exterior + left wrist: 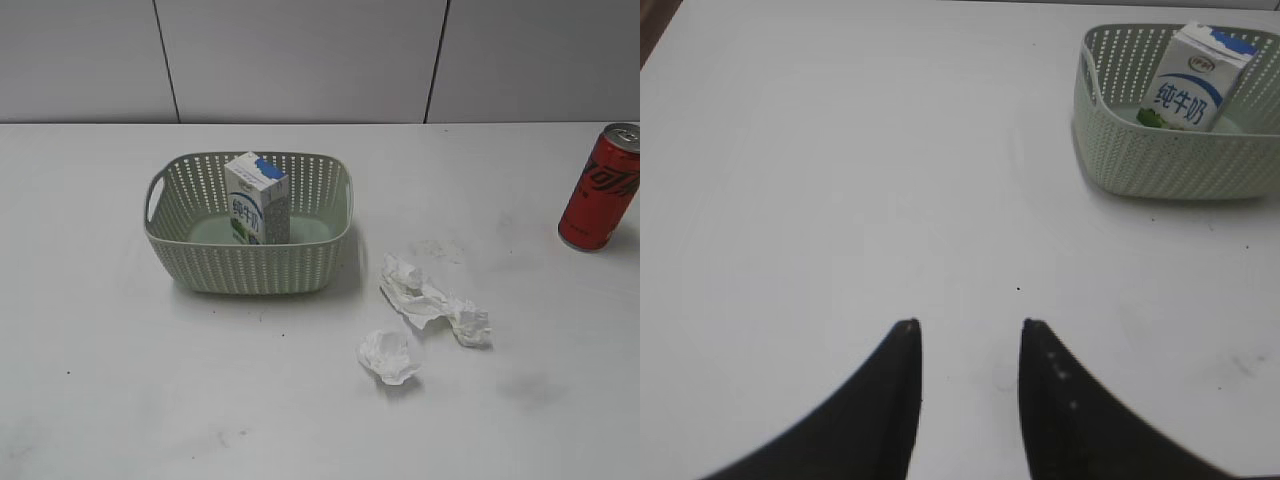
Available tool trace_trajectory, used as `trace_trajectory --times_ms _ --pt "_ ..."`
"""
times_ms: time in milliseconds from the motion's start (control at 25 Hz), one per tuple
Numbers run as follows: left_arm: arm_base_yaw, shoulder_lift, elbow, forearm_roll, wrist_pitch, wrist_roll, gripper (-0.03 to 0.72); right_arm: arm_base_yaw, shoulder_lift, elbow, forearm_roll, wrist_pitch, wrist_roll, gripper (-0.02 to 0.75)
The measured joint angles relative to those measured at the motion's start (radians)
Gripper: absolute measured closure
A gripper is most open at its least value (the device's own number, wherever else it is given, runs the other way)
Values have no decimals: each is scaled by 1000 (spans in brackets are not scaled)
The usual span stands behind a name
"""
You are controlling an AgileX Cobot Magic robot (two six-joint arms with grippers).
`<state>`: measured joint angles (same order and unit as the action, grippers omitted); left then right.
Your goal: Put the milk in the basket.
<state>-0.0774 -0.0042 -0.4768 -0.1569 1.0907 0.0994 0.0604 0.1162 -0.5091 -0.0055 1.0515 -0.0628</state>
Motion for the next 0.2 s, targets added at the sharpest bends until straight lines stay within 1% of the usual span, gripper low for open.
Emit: trace_trajectory --times_ms 200 --pt "0 0 0 0 0 0 450 0 -75 0 0 0 0 146"
